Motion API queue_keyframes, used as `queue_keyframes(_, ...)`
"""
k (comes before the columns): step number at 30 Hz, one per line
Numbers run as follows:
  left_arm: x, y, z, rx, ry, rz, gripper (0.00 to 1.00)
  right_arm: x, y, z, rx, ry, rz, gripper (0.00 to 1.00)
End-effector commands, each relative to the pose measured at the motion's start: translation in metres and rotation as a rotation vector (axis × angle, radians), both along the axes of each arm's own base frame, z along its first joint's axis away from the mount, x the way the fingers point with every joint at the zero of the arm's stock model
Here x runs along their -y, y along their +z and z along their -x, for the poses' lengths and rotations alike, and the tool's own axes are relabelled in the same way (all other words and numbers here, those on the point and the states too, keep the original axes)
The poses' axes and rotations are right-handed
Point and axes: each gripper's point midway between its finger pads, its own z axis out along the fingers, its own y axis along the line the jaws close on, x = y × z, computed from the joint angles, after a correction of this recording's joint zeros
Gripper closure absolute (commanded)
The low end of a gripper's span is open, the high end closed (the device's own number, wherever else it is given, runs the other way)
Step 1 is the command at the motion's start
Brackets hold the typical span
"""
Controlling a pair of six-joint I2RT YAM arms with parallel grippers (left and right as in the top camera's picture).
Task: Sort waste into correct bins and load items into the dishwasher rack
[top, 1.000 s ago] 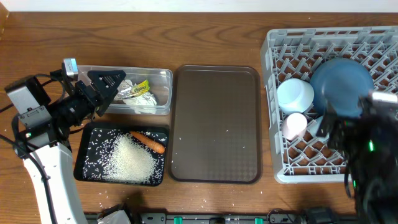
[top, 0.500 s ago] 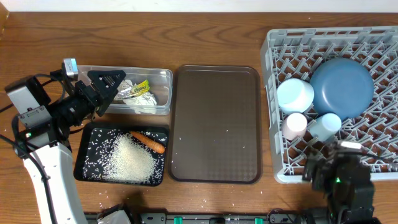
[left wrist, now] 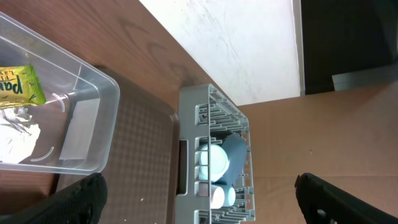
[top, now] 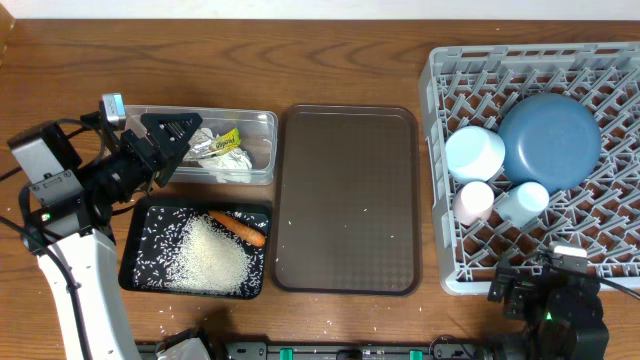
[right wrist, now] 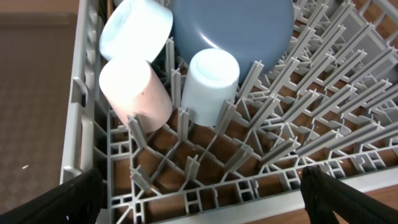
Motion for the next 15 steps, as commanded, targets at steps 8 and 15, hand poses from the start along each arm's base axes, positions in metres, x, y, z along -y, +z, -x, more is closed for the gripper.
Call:
queue_keyframes(8,-0.002,0.005,0.0,0.007,0.009,-0.002,0.01,0.001,0.007,0.006,0.091,0.0,-0.014,0.01)
queue_keyframes(15,-0.002,0.005,0.0,0.007,0.009,-0.002,0.01,0.001,0.011,0.008,0.134,-0.002,-0.02,0.01)
